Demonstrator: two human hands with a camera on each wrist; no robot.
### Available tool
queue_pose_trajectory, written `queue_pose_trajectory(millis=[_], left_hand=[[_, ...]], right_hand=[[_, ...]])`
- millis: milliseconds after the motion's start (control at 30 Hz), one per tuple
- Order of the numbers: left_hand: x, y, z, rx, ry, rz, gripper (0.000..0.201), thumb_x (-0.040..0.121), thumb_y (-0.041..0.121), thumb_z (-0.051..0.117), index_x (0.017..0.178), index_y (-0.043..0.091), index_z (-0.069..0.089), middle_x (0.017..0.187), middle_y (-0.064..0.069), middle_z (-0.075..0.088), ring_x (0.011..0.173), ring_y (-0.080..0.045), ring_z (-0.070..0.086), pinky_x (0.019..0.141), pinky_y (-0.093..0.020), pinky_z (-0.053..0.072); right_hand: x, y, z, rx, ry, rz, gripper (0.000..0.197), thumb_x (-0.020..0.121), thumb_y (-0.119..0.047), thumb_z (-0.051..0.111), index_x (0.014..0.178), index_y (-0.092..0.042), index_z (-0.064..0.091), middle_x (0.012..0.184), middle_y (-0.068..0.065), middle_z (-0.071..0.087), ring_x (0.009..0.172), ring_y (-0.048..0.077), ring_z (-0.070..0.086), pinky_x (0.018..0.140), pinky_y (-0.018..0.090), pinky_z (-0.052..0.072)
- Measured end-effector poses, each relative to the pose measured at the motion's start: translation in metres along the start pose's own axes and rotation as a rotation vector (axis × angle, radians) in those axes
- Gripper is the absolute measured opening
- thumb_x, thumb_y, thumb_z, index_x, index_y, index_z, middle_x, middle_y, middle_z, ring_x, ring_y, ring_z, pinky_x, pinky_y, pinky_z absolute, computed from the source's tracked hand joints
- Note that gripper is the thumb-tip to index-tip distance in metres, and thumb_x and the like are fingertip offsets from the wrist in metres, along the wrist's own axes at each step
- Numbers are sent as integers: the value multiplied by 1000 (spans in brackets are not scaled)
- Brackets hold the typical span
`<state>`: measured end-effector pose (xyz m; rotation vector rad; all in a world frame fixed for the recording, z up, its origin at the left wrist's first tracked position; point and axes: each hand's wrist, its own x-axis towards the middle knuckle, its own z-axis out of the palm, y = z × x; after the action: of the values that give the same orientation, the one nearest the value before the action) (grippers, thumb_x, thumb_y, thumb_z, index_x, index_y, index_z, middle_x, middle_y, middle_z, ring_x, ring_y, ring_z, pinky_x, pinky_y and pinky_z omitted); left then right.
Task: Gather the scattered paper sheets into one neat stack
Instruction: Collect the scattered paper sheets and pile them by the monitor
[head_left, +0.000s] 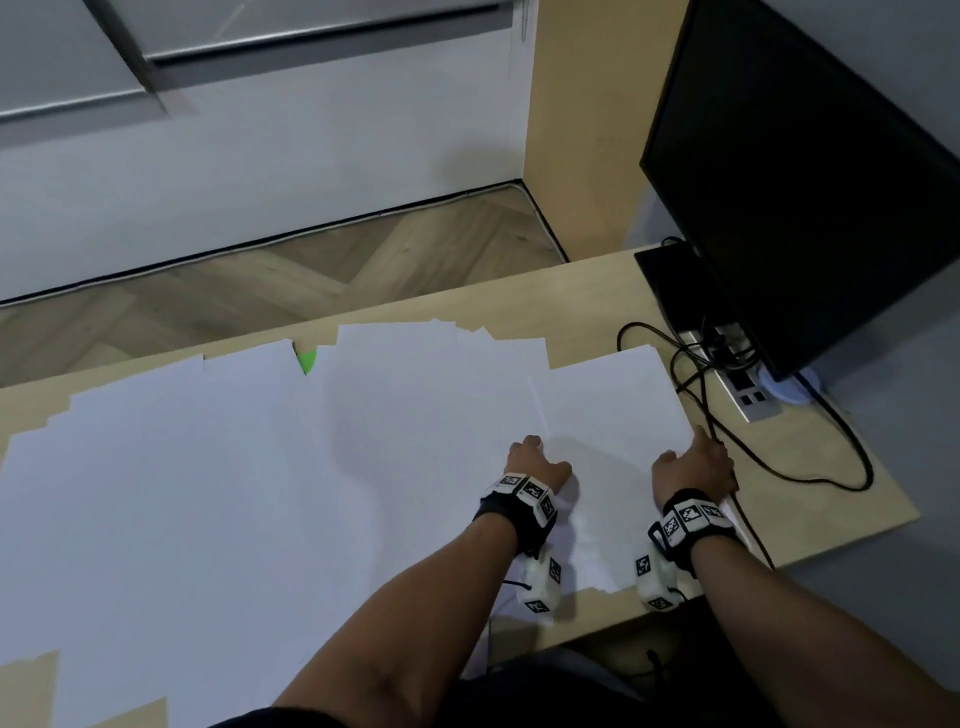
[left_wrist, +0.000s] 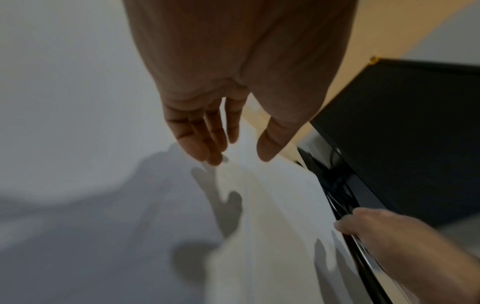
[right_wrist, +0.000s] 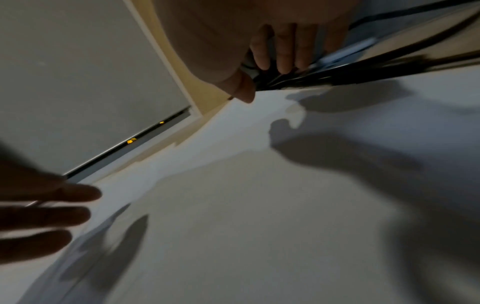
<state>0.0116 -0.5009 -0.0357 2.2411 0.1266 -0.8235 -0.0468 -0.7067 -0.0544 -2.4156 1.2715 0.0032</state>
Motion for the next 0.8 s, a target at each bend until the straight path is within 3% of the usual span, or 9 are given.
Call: queue_pose_trajectory(millis=[167,400,533,667,800], left_hand=[[-11,-54,-66,-179,205,13,30,87,27,64,116,20,66,118,-3,65,108,-20,63,87,-22,46],[-49,-191,-186,-199,527,-146,21,86,25,67,105,18,72,108,-3,69,100,-19,64,84,-23,47],[-73,-276,-232,-116,605,-255,17,87,24,65,101,18,71,112,-8,65,108,-25,60,89,-30,49],[-97,-340,-267,62,633,-424,21,88,34,61,105,24,69,119,-7,56,116,-28,50,88,-36,46],[-113,-393,-299,92,683,-484,56,80,53,68,122,18,57,131,-8,47,124,-32,42,97,-43,41]], right_hand=[[-45,-63,20,146,26,-324,53,86,-20,59,137,-20,46,135,9,50,128,30,41,106,48,35],[-152,-154,75,267,-281,-633,43,88,-25,60,130,-25,52,127,1,54,124,21,48,102,43,42],[-217,-192,103,251,-501,-706,43,89,-30,62,131,-27,51,129,-2,51,126,15,46,103,38,43],[-276,-221,125,114,-582,-722,63,89,-39,64,144,-20,41,147,4,41,140,19,29,112,38,33],[-317,-240,148,-120,-605,-623,91,85,-62,58,155,-19,17,163,8,10,150,26,4,120,44,17]])
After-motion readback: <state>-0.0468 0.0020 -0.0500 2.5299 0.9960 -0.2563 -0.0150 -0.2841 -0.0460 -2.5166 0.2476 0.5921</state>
